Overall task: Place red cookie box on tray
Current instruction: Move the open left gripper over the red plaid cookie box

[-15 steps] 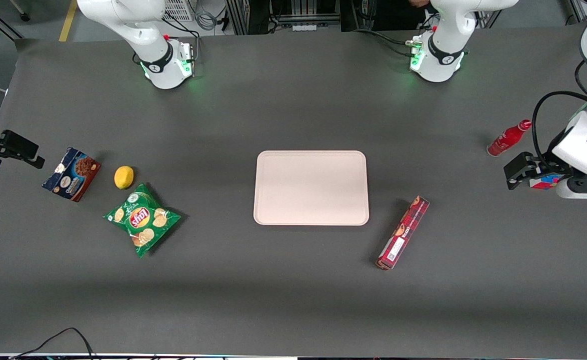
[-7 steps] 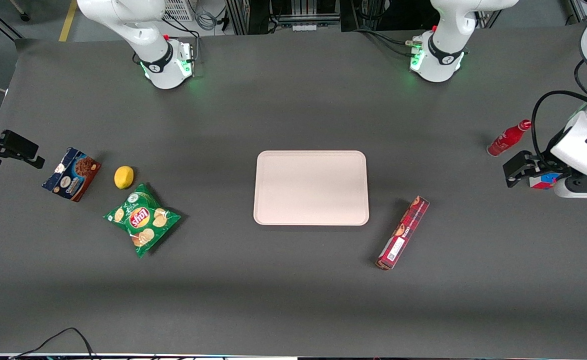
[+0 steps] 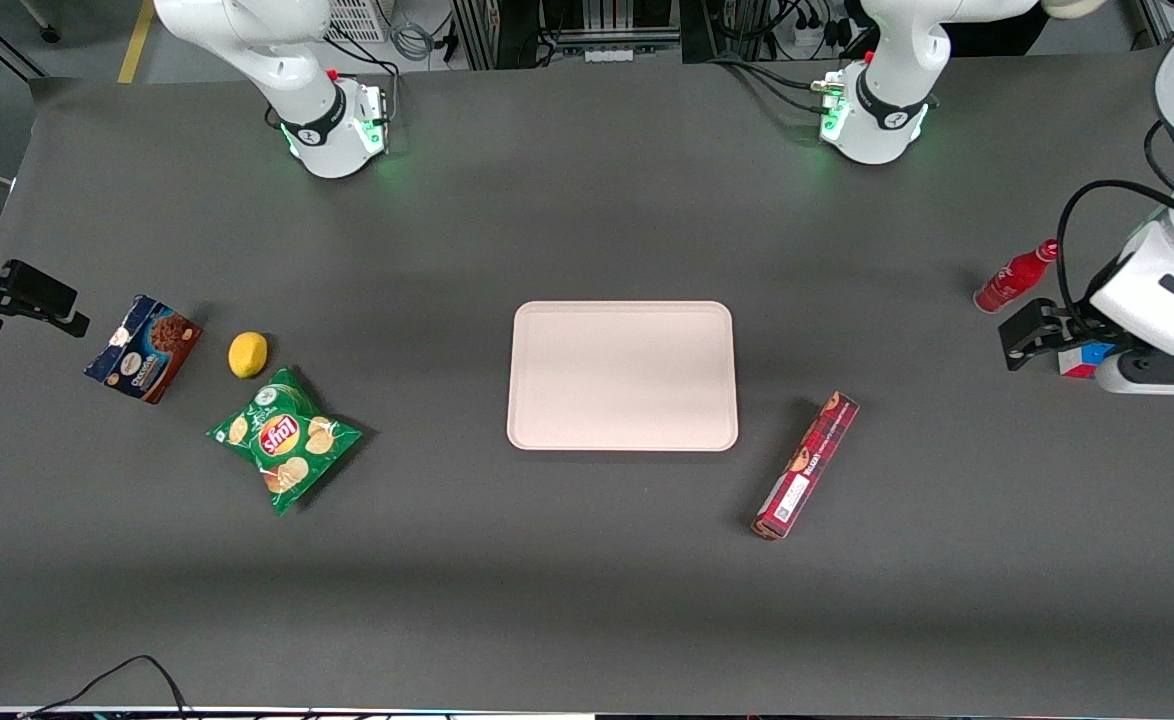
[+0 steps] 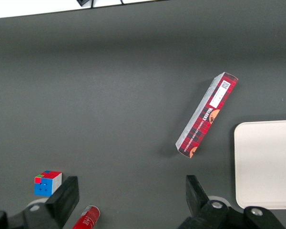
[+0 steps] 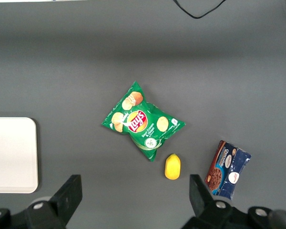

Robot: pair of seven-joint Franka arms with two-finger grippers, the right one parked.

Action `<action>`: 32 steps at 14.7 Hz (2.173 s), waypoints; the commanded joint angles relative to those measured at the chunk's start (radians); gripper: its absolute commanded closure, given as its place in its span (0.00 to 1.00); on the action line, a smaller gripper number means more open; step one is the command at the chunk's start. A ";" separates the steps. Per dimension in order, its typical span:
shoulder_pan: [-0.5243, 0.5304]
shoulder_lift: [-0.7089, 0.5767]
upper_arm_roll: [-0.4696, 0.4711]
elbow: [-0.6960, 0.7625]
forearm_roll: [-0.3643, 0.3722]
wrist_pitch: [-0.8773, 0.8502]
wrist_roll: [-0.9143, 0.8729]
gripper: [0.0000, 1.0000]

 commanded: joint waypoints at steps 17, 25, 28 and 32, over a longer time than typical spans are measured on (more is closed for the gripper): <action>-0.081 0.353 -0.085 0.001 -0.064 0.232 0.135 0.00; -0.096 0.518 -0.085 0.001 0.036 0.432 0.138 0.00; -0.111 0.538 -0.085 0.001 0.044 0.450 0.135 0.00; -0.122 0.571 -0.085 -0.008 0.088 0.496 0.137 0.00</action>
